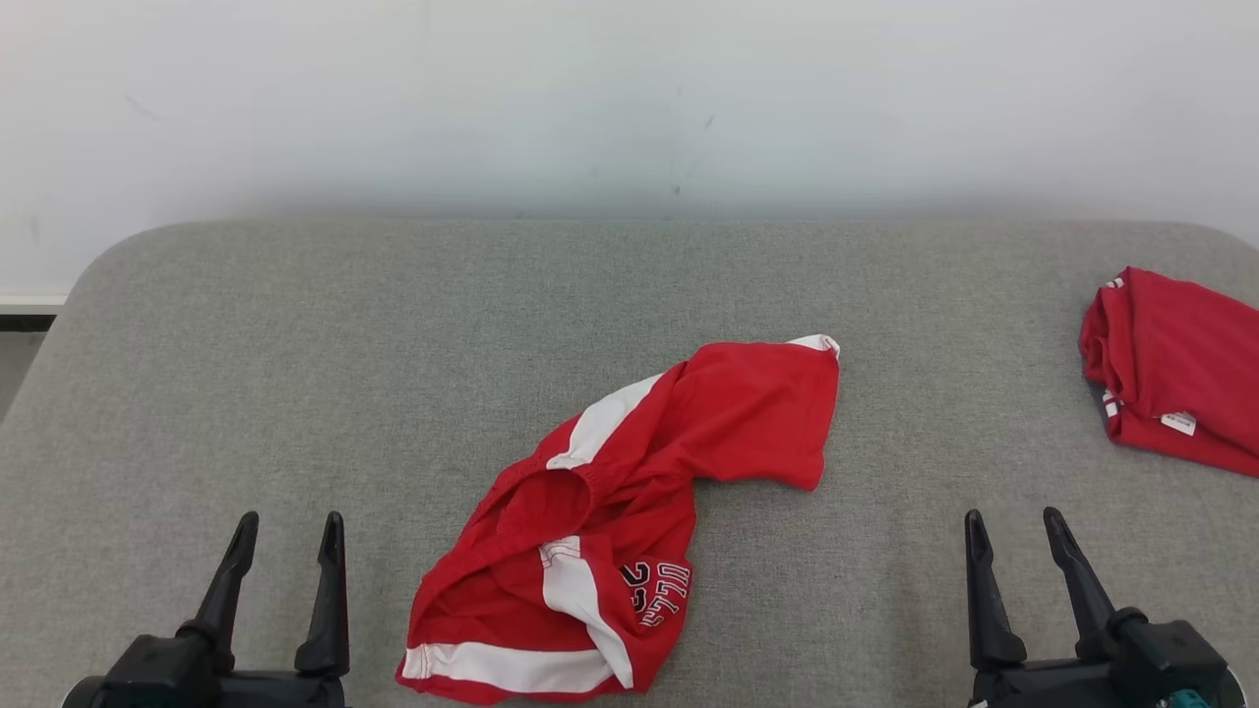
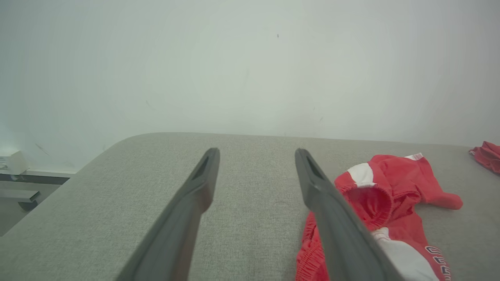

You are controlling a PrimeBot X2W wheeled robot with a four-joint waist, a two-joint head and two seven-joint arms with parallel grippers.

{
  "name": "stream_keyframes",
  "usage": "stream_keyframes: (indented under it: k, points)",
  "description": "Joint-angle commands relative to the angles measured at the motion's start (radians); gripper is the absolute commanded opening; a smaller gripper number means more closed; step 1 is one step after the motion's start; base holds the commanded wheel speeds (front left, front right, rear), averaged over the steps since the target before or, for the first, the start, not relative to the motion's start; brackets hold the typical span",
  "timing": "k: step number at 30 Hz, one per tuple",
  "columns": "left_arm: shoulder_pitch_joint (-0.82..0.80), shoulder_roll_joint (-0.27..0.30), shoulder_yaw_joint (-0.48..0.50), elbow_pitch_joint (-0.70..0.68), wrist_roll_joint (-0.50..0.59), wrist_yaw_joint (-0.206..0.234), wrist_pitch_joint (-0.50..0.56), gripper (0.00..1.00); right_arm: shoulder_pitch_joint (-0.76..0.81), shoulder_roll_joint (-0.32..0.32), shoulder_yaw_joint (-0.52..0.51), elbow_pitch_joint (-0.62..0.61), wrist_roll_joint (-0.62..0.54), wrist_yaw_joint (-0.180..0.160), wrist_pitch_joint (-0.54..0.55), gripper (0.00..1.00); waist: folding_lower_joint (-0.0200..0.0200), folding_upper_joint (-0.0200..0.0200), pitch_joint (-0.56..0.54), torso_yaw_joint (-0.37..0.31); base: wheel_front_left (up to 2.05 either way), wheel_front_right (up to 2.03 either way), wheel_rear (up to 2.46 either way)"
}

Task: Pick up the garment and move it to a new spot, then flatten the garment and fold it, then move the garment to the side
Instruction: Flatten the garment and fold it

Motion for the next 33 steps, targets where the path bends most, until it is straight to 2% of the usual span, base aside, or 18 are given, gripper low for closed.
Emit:
stream_keyframes:
  k: [1, 7, 13, 22, 28, 33]
  points:
    - [0.011, 0.006, 0.004, 0.007, 0.011, -0.001, 0.0, 1.0, 0.014, 0.0, 0.001, -0.005, -0.009, -0.003, 0.0, 1.0, 0.0001, 0.0, 0.0, -0.001, 0.0, 0.0, 0.0]
    - [-0.012, 0.012, 0.0, 0.025, 0.018, -0.006, 0.0, 1.0, 0.004, -0.008, 0.029, -0.008, -0.019, -0.003, 0.0, 1.0, 0.0001, 0.0, 0.01, 0.002, 0.0, 0.0, 0.0]
    - [-0.036, 0.007, -0.006, 0.037, 0.015, -0.006, 0.0, 1.0, -0.062, -0.032, 0.185, 0.049, -0.024, -0.003, 0.0, 1.0, 0.0001, 0.0, 0.031, 0.022, 0.0, 0.0, 0.0]
    - [-0.06, -0.007, -0.018, 0.051, 0.008, -0.008, 0.0, 1.0, -0.243, -0.022, 0.469, 0.272, 0.023, -0.003, 0.028, 1.0, 0.0001, 0.0, 0.061, 0.085, 0.0, 0.0, 0.0]
    - [-0.076, -0.015, -0.031, 0.061, 0.001, -0.008, 0.0, 1.0, -0.352, -0.009, 0.574, 0.419, 0.075, -0.003, 0.045, 1.0, 0.0001, 0.0, 0.078, 0.137, 0.0, 0.0, 0.0]
    - [-0.079, -0.021, -0.045, 0.069, -0.006, -0.008, 0.0, 1.0, -0.409, -0.004, 0.618, 0.528, 0.122, -0.003, 0.061, 1.0, 0.0001, 0.0, 0.087, 0.166, 0.0, 0.0, 0.0]
